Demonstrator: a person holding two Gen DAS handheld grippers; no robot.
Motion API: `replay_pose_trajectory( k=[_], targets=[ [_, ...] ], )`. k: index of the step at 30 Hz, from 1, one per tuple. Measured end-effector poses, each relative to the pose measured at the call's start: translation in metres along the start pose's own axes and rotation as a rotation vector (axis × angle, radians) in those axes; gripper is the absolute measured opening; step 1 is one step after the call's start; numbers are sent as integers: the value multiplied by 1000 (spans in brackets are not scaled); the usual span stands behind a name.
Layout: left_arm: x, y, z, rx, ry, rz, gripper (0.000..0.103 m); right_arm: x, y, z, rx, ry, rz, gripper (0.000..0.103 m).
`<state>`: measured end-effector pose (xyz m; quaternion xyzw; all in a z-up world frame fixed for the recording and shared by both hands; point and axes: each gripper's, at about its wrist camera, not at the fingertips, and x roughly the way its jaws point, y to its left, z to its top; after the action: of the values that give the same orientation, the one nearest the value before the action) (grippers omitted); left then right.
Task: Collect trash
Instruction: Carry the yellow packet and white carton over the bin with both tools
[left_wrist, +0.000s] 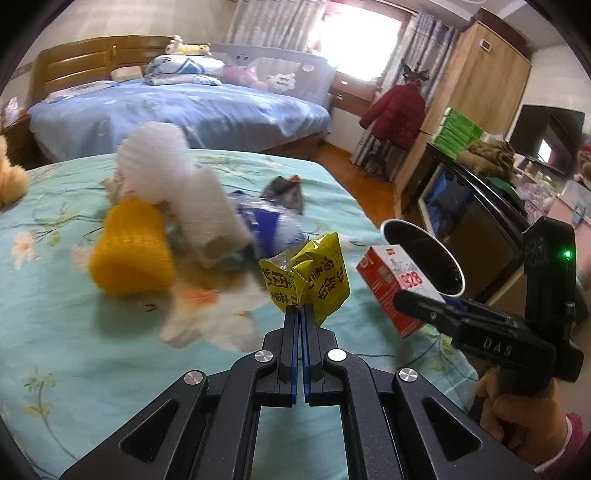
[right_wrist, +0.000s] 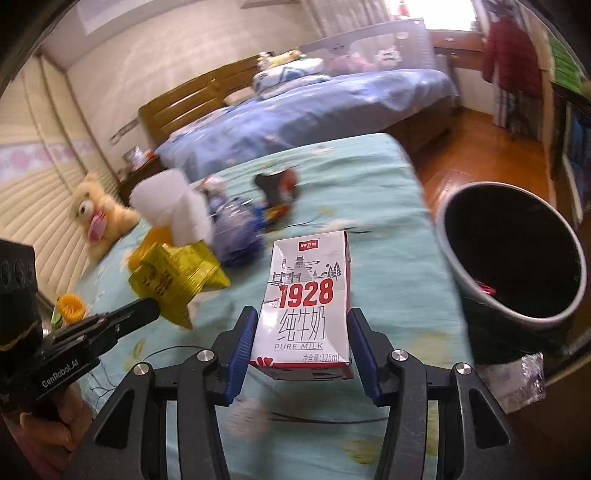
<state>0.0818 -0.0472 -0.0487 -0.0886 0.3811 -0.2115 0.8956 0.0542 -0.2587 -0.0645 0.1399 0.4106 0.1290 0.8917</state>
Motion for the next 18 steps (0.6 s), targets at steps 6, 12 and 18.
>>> replay_pose_trajectory(
  k=[6,12,18],
  targets=[
    [17,-21,9,34,20,-21,0,-13,-32,5,56,-20,-17,51],
    [39,-45,21,79,37,-45,0,-23,-60,9,106,-43,-44,51],
    [61,-60,29,102,53,-66,0,-31,-84,14,137,-58,-74,51]
  ],
)
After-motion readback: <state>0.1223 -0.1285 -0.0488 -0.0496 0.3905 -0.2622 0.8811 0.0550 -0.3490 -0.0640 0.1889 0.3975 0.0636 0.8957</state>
